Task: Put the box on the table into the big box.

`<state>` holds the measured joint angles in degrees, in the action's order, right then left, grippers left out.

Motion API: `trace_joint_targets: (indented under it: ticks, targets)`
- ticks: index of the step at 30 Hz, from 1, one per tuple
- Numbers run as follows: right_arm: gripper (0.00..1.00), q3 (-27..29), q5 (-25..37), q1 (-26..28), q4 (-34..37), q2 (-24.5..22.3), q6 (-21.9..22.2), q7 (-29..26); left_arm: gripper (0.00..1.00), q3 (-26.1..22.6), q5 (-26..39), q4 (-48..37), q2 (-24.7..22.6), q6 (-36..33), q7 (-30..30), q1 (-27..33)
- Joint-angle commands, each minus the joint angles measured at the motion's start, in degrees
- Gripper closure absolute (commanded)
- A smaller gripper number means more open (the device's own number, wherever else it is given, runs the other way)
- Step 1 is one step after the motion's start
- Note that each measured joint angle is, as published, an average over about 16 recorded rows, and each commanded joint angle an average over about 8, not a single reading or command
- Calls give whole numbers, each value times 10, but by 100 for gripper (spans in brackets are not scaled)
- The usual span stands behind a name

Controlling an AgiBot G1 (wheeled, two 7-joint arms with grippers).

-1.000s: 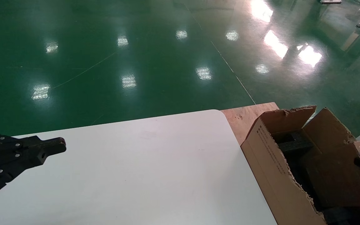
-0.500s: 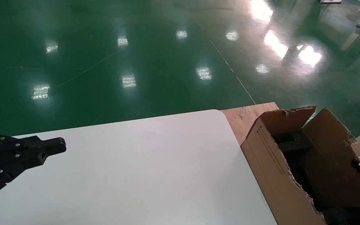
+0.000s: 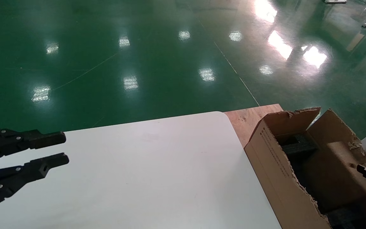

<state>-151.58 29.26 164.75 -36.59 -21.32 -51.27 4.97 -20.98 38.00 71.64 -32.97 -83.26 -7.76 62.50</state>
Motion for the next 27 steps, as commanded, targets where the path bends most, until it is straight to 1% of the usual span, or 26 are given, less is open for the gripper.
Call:
trace_joint_targets:
  ticks: [1, 9, 14, 21, 27]
  targets:
    - [0, 1, 1, 0, 0, 0, 0, 0, 0, 0, 0, 0, 0, 0, 0, 0]
    - [0, 5, 1, -2, -3, 0, -1, 0, 0, 0, 0, 0, 0, 0, 0, 0]
    - [0, 21, -11, -12, -21, 10, -1, 12, 0, 0, 0, 0, 0, 0, 0, 0]
    - [0, 67, -27, -29, -78, 36, 1, 51, 0, 0, 0, 0, 0, 0, 0, 0]
    - [0, 105, -22, -42, -152, 59, 15, 73, 0, 0, 0, 0, 0, 0, 0, 0]
